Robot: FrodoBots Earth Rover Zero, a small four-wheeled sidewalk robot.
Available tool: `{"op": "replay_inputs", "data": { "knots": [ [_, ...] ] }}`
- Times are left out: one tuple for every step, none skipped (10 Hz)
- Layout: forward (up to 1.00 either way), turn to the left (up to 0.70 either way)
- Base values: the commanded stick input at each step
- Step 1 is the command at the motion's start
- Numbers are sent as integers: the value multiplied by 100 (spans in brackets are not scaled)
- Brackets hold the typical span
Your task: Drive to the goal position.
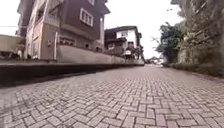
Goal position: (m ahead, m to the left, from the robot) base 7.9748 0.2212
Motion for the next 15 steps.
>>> {"op": "replay_inputs", "data": {
  "knots": [
    [69,3],
    [69,3],
    [69,3],
    [69,3],
    [69,3],
    [69,3],
    [69,3],
    [69,3],
    [69,3],
    [69,3],
    [69,3],
    [69,3],
    [69,3],
    [69,3],
    [69,3]
  ]
}}
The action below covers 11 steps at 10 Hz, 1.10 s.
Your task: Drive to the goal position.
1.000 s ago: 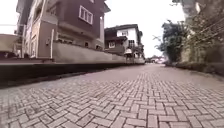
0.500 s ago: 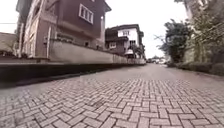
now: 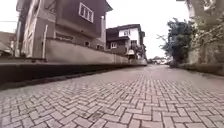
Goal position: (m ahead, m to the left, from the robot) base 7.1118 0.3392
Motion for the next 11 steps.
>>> {"op": "replay_inputs", "data": {
  "knots": [
    [69,3],
    [69,3],
    [69,3],
    [69,3],
    [69,3],
    [69,3],
    [69,3],
    [69,3],
    [69,3],
    [69,3],
    [69,3]
  ]
}}
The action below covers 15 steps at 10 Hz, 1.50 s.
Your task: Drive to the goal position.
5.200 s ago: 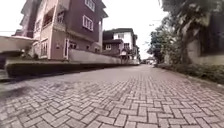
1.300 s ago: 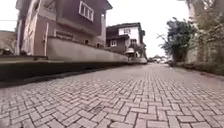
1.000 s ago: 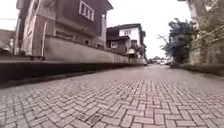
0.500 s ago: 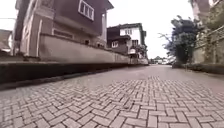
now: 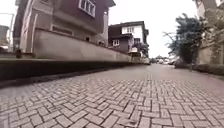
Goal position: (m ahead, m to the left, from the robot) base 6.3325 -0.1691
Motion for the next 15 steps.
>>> {"op": "replay_inputs", "data": {
  "knots": [
    [69,3],
    [69,3],
    [69,3],
    [69,3],
    [69,3],
    [69,3],
    [69,3],
    [69,3],
    [69,3],
    [69,3],
    [69,3],
    [69,3],
    [69,3],
    [69,3],
    [69,3]
  ]
}}
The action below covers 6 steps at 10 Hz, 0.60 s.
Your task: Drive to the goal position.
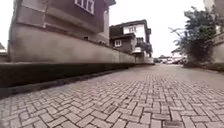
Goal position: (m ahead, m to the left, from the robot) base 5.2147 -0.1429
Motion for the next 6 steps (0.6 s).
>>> {"op": "replay_inputs", "data": {
  "knots": [
    [69,3],
    [69,3],
    [69,3],
    [69,3],
    [69,3],
    [69,3]
  ]
}}
